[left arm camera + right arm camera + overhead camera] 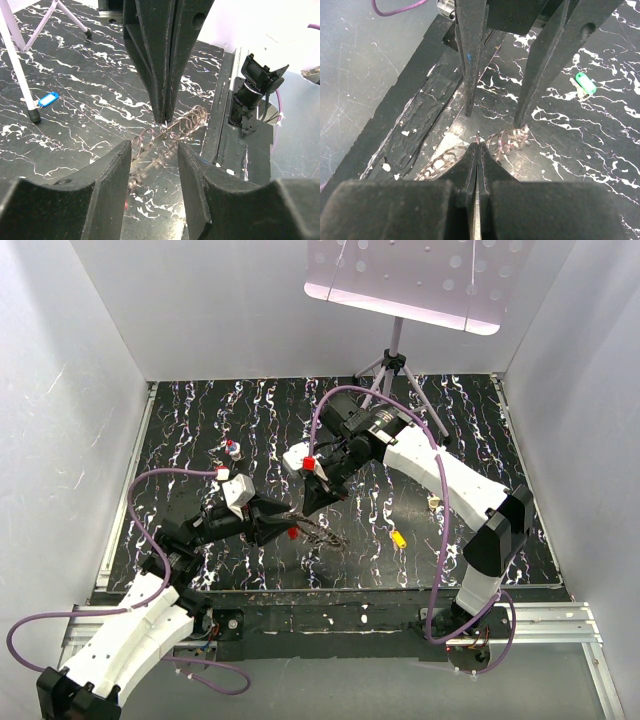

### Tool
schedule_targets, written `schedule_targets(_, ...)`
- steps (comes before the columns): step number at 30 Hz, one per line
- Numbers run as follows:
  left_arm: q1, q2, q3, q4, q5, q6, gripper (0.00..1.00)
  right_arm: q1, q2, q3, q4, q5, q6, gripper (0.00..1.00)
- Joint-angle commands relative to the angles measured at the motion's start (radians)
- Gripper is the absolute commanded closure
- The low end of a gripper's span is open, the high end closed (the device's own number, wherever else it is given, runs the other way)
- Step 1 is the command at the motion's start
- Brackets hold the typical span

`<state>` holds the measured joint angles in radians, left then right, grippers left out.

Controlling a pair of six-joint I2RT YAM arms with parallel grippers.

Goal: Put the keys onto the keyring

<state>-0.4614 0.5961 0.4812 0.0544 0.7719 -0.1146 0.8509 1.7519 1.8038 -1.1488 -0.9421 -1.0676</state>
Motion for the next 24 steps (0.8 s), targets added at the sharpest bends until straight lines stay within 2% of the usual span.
schedule_targets(1,-0.006,0.001,-0.006,0.019,0.009,-0.008,0.61,-0.003,-0.008,0.035,0.043,-0.04,0.046,0.99)
schedule_targets(10,-0.008,0.016,-0.003,0.012,0.001,0.0,0.67,-0.003,-0.002,0.039,0.069,-0.029,0.09,0.99)
schedule_targets(18,-0.008,0.031,0.0,0.007,-0.014,0.004,0.68,-0.003,-0.003,0.043,0.084,-0.04,0.124,0.99)
schedule_targets(24,-0.008,0.037,0.0,0.021,-0.005,-0.008,0.72,-0.001,0.0,0.035,0.126,-0.029,0.178,0.99)
